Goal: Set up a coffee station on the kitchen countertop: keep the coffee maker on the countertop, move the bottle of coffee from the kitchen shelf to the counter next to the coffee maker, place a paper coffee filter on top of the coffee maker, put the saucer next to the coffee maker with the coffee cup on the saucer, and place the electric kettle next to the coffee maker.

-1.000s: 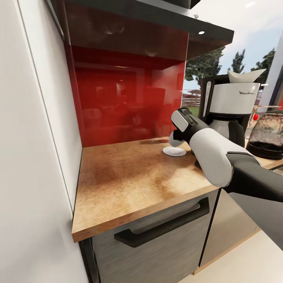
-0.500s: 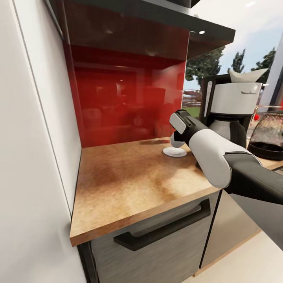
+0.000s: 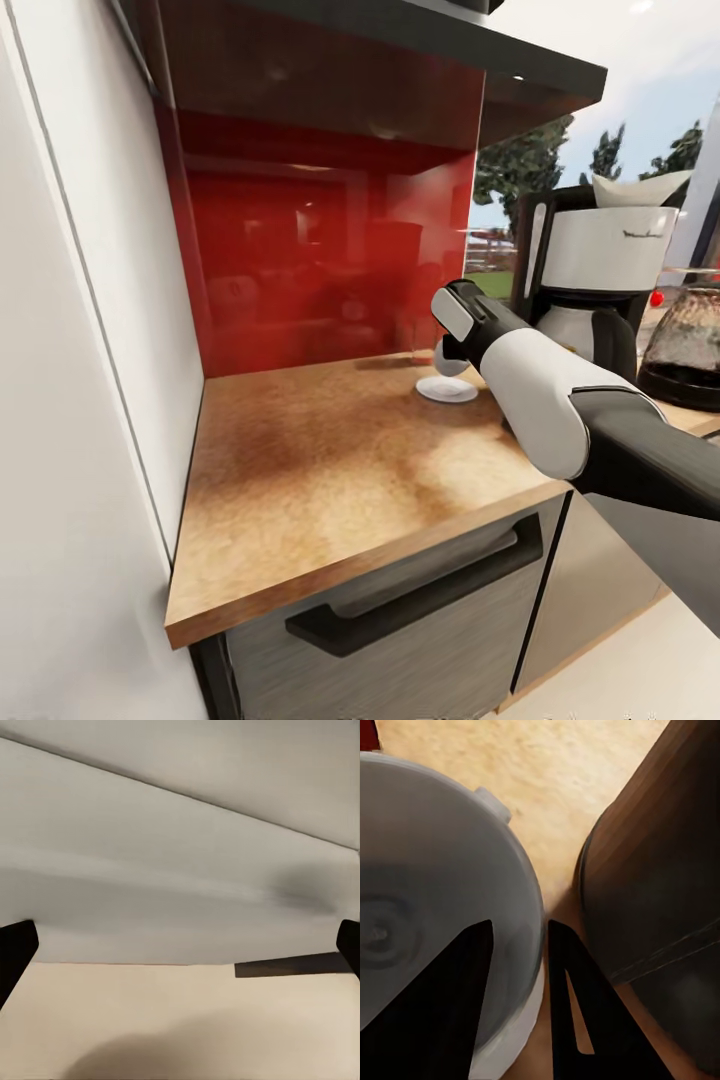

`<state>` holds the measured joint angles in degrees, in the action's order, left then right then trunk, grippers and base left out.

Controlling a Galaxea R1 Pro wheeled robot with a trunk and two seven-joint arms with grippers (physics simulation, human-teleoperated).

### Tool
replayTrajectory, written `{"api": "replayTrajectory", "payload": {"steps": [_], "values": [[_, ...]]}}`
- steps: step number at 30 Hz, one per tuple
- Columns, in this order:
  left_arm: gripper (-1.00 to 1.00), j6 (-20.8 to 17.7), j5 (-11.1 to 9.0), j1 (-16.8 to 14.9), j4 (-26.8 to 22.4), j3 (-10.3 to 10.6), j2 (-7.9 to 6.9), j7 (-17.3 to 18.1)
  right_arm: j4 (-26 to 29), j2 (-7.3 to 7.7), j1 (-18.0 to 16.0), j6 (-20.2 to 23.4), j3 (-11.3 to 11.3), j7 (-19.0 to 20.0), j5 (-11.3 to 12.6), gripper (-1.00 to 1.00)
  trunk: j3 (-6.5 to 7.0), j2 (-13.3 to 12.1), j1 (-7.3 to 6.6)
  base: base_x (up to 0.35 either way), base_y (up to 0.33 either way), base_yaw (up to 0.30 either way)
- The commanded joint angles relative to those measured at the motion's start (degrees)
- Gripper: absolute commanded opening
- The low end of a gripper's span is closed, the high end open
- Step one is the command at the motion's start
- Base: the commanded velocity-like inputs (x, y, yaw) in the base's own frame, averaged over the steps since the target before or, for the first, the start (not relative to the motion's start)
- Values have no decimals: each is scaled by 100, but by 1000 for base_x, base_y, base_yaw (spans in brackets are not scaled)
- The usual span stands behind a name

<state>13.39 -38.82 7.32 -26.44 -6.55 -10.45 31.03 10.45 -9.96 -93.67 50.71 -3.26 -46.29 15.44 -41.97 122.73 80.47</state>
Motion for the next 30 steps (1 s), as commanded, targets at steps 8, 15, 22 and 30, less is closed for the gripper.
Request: {"api": "replayTrajectory", "payload": {"steps": [8, 15, 22, 30], "values": [[100, -12, -73, -2, -248, -5, -1, 26, 10, -4, -3, 0, -26, -47, 21, -100, -76, 164, 88, 1, 0, 0], [100, -12, -73, -2, -248, -4, -1, 26, 5, -4, -2, 0, -21, -47, 21, -100, -148, 325, 176, 0, 0, 0], [100, -12, -73, -2, -248, -4, -1, 26, 9, -4, -2, 0, -18, -47, 21, -100, -220, 485, 264, 0, 0, 0], [100, -12, -73, -2, -248, -5, -1, 26, 10, -4, -2, 0, -17, -47, 21, -100, -238, 525, 285, 0, 0, 0]]}}
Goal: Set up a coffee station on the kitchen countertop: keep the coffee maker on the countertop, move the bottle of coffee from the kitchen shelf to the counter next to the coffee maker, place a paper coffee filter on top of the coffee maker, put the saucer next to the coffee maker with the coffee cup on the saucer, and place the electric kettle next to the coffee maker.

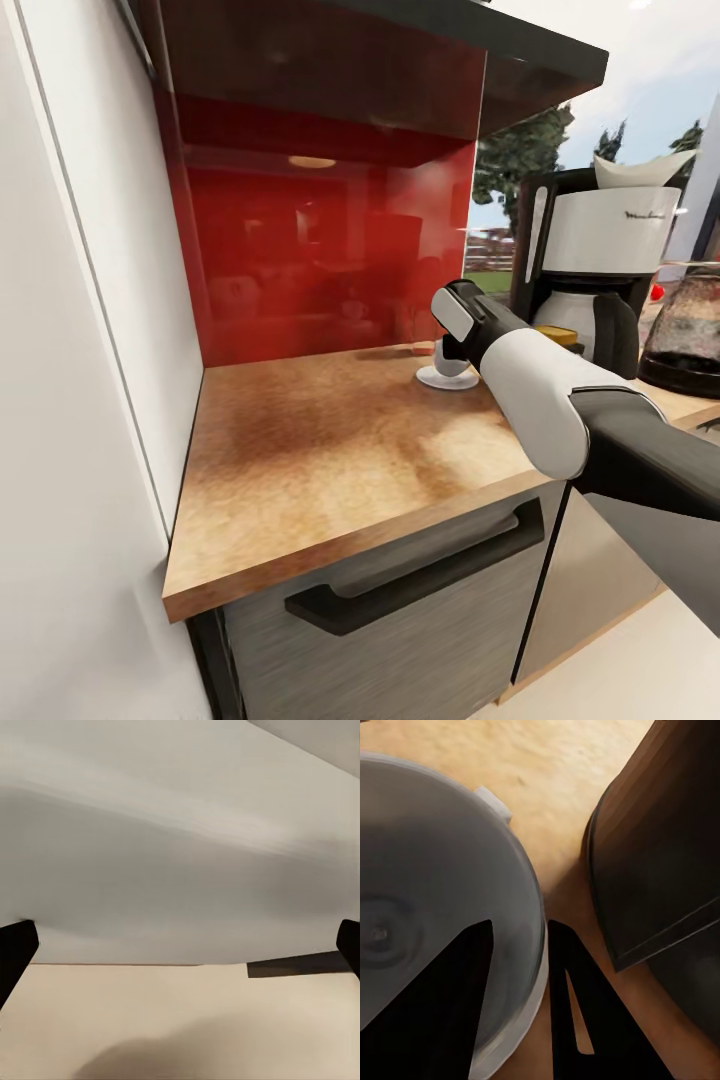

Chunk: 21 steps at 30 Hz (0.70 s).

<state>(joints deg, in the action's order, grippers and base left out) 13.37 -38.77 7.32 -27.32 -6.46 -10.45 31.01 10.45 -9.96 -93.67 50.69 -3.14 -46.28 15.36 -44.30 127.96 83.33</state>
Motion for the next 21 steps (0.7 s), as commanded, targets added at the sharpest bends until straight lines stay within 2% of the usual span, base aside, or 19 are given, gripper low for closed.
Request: {"api": "replayTrajectory", "payload": {"steps": [1, 21], "values": [[100, -10, -78, -2, -159, -14, -1, 28, 9, -3, -2, 2, -28, -47, 29, -100, -4, 2, -1, 0, 0, 0], [100, -10, -78, -2, -159, -22, -1, 28, 10, -3, -2, 2, -28, -47, 29, -100, -4, 2, -1, 38, 0, 0]]}}
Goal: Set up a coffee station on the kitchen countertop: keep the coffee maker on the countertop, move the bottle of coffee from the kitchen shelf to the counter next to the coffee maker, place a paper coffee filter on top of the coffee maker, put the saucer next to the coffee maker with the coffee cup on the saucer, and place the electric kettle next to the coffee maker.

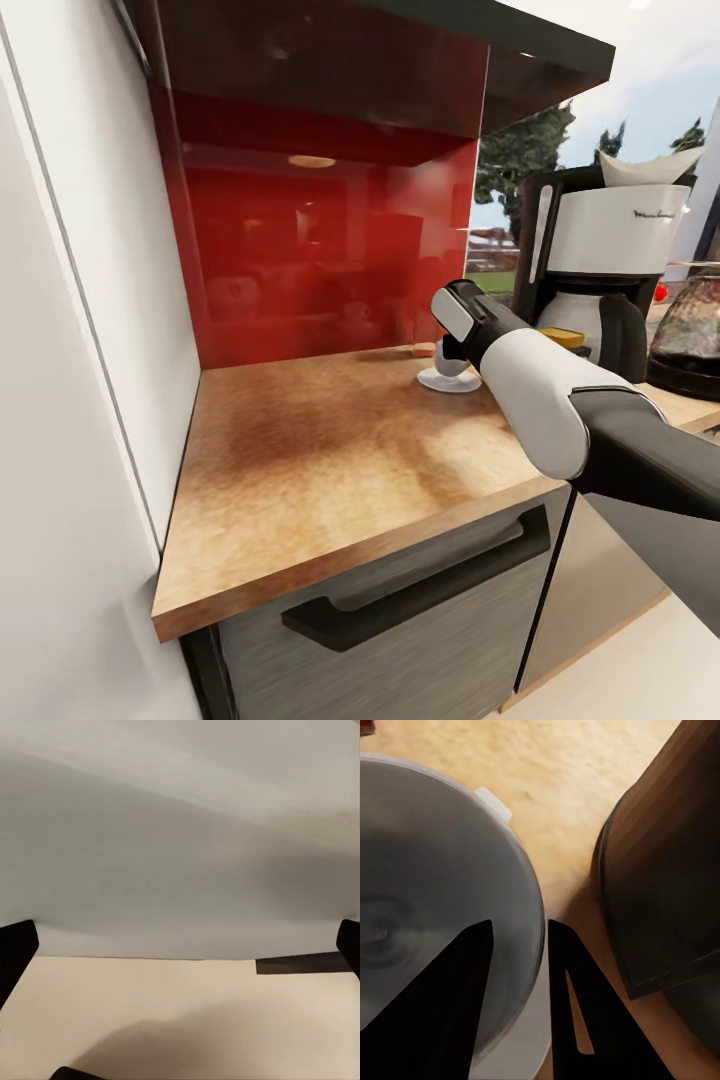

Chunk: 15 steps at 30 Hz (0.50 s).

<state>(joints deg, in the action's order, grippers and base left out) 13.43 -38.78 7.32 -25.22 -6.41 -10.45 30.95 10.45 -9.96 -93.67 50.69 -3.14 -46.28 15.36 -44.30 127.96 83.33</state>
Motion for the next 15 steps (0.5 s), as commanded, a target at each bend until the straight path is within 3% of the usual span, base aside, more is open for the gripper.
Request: {"api": "replayTrajectory", "payload": {"steps": [1, 15], "values": [[100, -16, -77, -3, -369, -27, -1, 34, 9, -3, -2, 2, -28, -47, 29, -100, -4, 3, -1, 8, 0, 0], [100, -16, -77, -3, -369, -26, -1, 34, 9, -3, -2, 2, -28, -53, 29, -100, -4, 3, -1, 2, 0, 0]]}}
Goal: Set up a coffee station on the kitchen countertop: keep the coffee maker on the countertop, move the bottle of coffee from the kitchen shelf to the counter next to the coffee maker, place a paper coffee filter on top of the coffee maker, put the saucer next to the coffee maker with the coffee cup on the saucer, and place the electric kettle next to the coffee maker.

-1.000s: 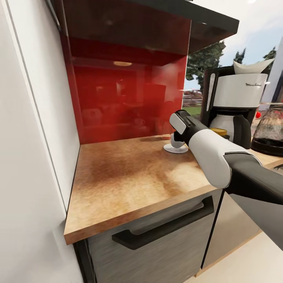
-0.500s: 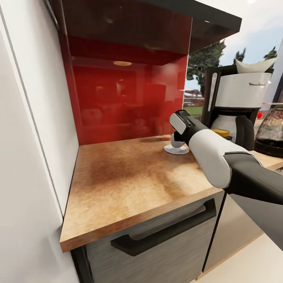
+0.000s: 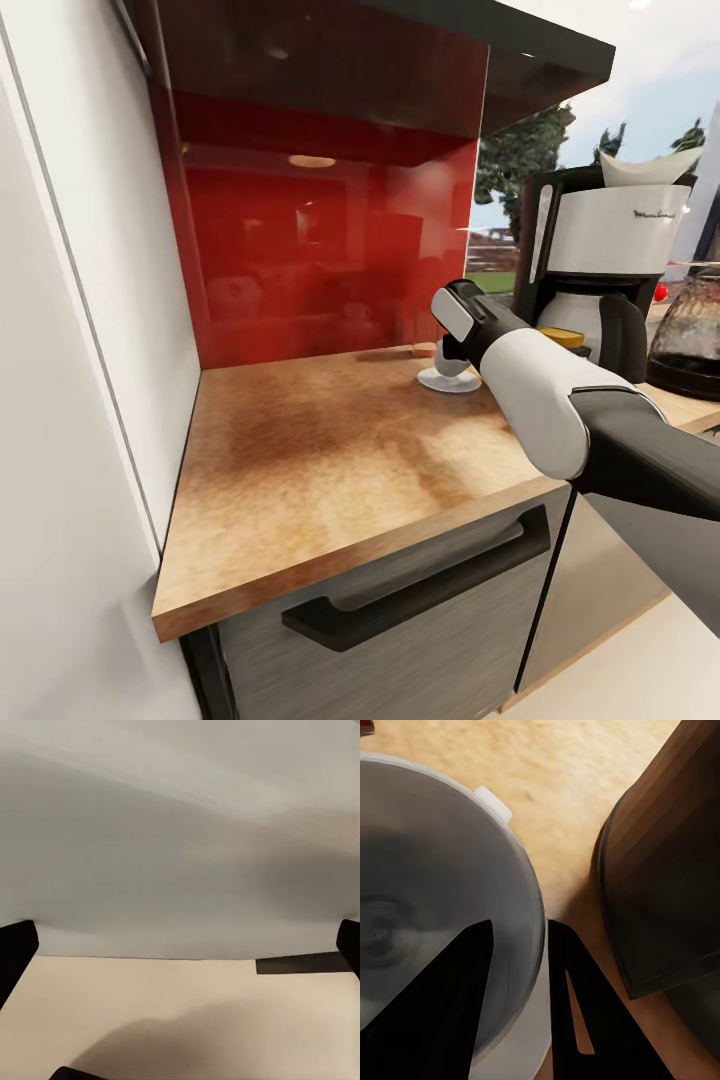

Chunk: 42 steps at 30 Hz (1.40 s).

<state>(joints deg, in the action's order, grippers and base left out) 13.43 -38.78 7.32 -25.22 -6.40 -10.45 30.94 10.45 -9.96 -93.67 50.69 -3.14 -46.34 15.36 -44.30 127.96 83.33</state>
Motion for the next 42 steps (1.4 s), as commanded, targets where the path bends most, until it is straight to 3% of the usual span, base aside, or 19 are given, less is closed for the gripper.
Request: {"api": "replayTrajectory", "payload": {"steps": [1, 7, 11, 38, 39, 42], "values": [[100, -16, -77, -2, -369, -26, -1, 35, 9, -3, -2, 3, -28, -48, 29, -100, -4, 3, -1, 0, 0, 0], [100, -13, -77, -2, -376, -22, -1, 35, 9, -3, -2, 3, -28, -50, 29, -100, -4, 3, -1, 0, 0, 0], [100, -12, -77, -2, -377, -20, -1, 35, 9, -3, -2, 3, -28, -50, 27, -100, -76, 163, 87, 0, 0, 0], [100, -13, -77, -2, -378, -20, -1, 35, 9, -3, -2, 3, -28, -50, 26, -100, -76, 163, 87, 0, 0, 0], [100, -14, -77, -2, -378, -19, -1, 35, 9, -3, -2, 3, -28, -50, 27, 100, -76, 163, 87, 0, 0, 0], [100, -15, -77, -2, -379, -19, -1, 35, 9, -3, -2, 3, -28, -50, 28, 100, -76, 163, 87, 0, 0, 0]]}}
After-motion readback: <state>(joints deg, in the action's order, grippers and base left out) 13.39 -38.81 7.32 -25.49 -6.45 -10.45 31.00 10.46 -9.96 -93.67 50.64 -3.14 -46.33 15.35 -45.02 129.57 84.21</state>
